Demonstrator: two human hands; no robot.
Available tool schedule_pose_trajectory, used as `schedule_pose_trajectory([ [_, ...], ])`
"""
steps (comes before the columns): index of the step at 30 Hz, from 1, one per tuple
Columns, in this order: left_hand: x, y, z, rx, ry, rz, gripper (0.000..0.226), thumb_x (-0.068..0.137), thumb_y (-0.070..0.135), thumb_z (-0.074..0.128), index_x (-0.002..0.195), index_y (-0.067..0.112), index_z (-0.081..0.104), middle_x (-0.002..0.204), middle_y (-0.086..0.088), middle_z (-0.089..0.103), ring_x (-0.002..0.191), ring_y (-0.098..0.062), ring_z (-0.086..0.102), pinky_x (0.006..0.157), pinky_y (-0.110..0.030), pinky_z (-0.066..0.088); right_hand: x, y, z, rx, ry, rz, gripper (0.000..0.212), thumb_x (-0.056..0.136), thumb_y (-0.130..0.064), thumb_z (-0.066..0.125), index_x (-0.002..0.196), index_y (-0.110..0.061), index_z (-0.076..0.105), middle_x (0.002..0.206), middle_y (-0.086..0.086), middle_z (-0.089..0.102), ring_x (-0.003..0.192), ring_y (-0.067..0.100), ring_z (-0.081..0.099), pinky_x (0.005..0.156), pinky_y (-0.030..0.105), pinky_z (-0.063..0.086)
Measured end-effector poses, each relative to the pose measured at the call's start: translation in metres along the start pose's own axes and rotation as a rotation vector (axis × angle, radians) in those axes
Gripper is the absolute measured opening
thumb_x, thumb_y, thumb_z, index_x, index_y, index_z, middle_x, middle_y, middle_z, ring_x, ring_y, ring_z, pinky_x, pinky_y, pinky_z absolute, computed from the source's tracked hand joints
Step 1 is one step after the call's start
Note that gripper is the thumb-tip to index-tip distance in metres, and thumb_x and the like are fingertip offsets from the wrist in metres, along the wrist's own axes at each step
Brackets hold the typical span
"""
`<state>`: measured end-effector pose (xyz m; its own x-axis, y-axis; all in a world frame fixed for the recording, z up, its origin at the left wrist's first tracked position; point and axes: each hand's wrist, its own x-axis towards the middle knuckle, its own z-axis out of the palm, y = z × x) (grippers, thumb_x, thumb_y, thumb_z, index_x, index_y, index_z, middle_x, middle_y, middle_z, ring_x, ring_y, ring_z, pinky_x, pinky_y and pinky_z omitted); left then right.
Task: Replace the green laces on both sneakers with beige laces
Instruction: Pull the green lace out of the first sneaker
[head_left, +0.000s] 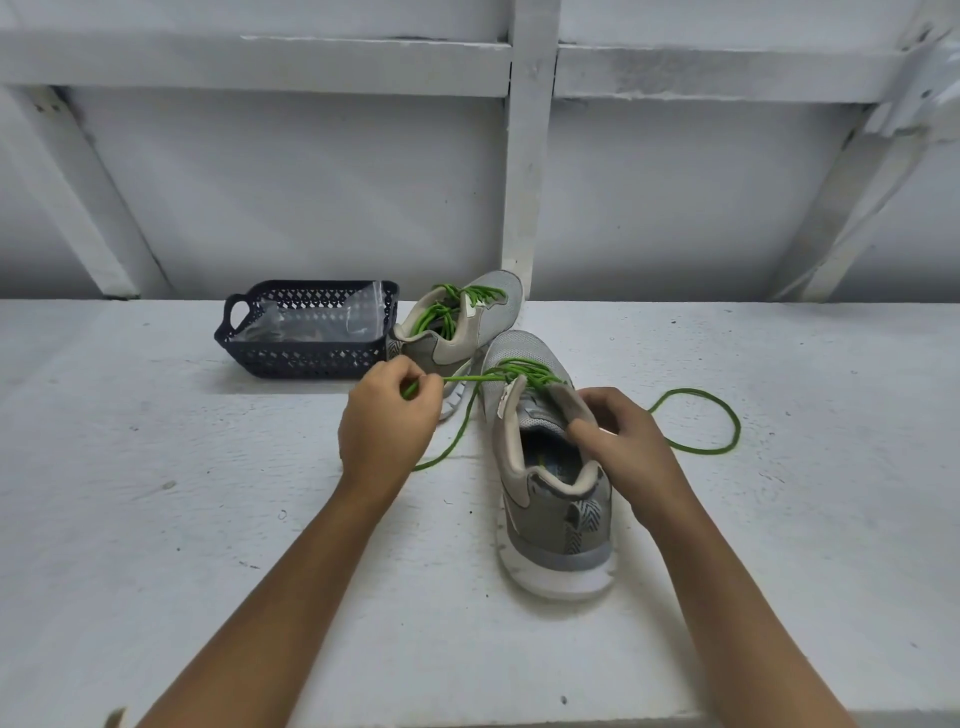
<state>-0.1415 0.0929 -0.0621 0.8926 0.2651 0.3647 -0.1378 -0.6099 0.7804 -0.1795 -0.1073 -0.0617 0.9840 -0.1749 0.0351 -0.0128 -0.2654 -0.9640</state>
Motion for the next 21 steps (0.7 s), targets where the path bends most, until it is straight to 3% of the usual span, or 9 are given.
schedule_pose_trajectory([
  [3,0.001,0.002,0.001,0.126,-0.075,0.026,0.011,0.087,0.021,0.051,0.082,0.017,0.061,0.084,0.001,0.055,0.072,-0.019,0.048,0.058,-0.028,0.035,0.001,0.001,-0.001,-0.002,-0.009,-0.002,0.026,0.073,-0.021,0.063,0.099,-0.018,0.065,0.095,-0.005,0.067,0.096,0.010,0.061,0.087,0.032,0.049],
  [5,0.002,0.001,0.003,0.168,-0.101,0.171,0.028,0.089,0.022,0.051,0.113,0.016,0.062,0.107,-0.004,0.054,0.089,-0.019,0.051,0.072,-0.030,0.042,0.001,0.001,-0.001,-0.003,-0.013,-0.005,0.030,0.069,-0.025,0.062,0.098,-0.018,0.065,0.095,-0.006,0.067,0.095,0.010,0.061,0.087,0.032,0.049],
  [7,0.005,0.002,0.006,0.177,-0.114,0.331,0.044,0.084,0.025,0.051,0.125,0.013,0.058,0.116,-0.011,0.052,0.104,-0.027,0.048,0.087,-0.036,0.041,0.000,0.001,0.000,-0.003,-0.014,0.000,0.039,0.062,-0.030,0.057,0.099,-0.019,0.064,0.096,-0.006,0.067,0.096,0.009,0.061,0.087,0.032,0.049],
  [12,0.011,0.015,0.016,0.279,-0.145,0.546,0.029,0.084,0.035,0.052,0.101,0.020,0.071,0.114,-0.005,0.058,0.110,-0.029,0.050,0.088,-0.043,0.038,0.001,0.001,0.000,0.001,-0.013,-0.002,0.039,0.061,-0.030,0.056,0.097,-0.019,0.064,0.096,-0.005,0.067,0.097,0.010,0.062,0.088,0.033,0.049],
  [16,0.016,0.023,0.024,0.241,-0.380,0.452,0.015,0.092,0.024,0.056,0.100,0.021,0.068,0.102,0.004,0.063,0.105,-0.017,0.052,0.094,-0.040,0.034,0.001,0.001,-0.001,0.018,-0.025,0.001,0.035,0.062,-0.030,0.056,0.095,-0.022,0.064,0.095,-0.010,0.067,0.097,0.007,0.061,0.085,0.029,0.050],
  [19,0.018,0.021,0.024,0.156,-0.414,0.451,0.016,0.092,0.018,0.053,0.099,0.020,0.067,0.094,0.000,0.062,0.095,-0.020,0.055,0.090,-0.049,0.042,0.000,0.001,-0.001,0.023,-0.027,-0.002,0.034,0.062,-0.030,0.056,0.094,-0.022,0.064,0.094,-0.010,0.067,0.097,0.006,0.061,0.083,0.026,0.049],
  [21,0.017,0.021,0.024,0.174,-0.400,0.463,0.020,0.092,0.014,0.050,0.101,0.021,0.067,0.094,0.000,0.060,0.097,-0.020,0.054,0.090,-0.047,0.041,0.001,0.002,-0.001,0.022,-0.026,-0.007,0.034,0.062,-0.030,0.056,0.094,-0.021,0.063,0.094,-0.010,0.067,0.096,0.006,0.061,0.083,0.026,0.049],
])
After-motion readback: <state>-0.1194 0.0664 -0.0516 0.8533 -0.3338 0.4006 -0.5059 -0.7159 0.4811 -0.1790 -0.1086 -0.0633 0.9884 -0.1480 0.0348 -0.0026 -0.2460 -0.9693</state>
